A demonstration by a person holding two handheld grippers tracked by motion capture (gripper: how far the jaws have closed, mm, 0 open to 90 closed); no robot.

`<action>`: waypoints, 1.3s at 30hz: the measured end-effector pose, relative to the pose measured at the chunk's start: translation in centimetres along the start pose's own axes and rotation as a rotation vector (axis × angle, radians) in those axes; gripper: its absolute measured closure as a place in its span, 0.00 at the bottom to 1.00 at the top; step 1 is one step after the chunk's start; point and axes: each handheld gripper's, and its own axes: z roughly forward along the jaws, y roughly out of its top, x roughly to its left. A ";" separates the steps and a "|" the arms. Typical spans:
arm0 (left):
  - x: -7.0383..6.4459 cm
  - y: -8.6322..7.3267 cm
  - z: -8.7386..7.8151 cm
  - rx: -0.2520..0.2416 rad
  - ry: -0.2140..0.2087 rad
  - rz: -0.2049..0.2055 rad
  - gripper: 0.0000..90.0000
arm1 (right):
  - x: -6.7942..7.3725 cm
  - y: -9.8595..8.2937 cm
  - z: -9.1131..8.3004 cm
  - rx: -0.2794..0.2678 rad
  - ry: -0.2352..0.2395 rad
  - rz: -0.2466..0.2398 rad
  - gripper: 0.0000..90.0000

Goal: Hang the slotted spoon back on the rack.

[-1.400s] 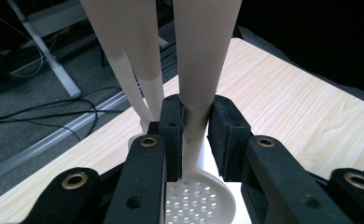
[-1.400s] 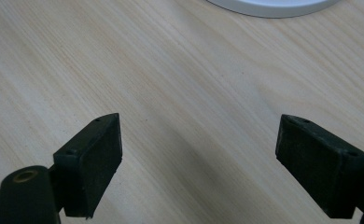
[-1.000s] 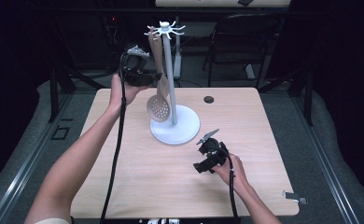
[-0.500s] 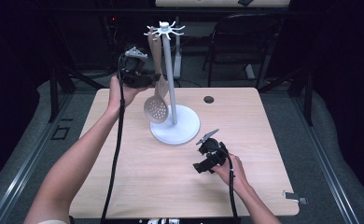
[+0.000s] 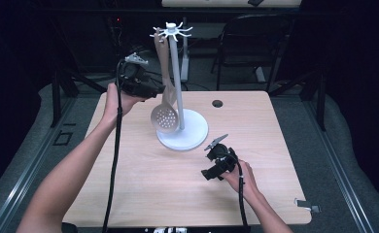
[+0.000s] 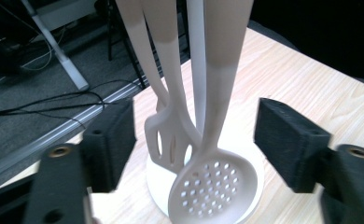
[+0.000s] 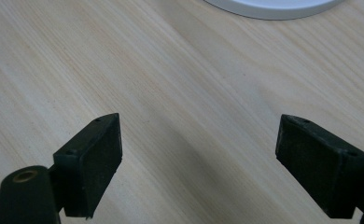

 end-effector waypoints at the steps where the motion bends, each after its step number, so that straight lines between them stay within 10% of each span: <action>1: 0.0 -0.2 -0.2 0.001 0.006 0.004 0.27 | 0.0 0.0 0.0 -0.001 -0.002 0.000 0.16; 20: 0.9 -6.7 -3.2 0.046 0.062 -0.019 0.16 | 0.0 0.0 -0.2 0.011 -0.001 -0.005 0.16; 39: 2.0 -15.7 -4.2 0.102 0.084 -0.128 0.15 | 0.2 0.0 -0.1 0.018 -0.002 -0.009 0.16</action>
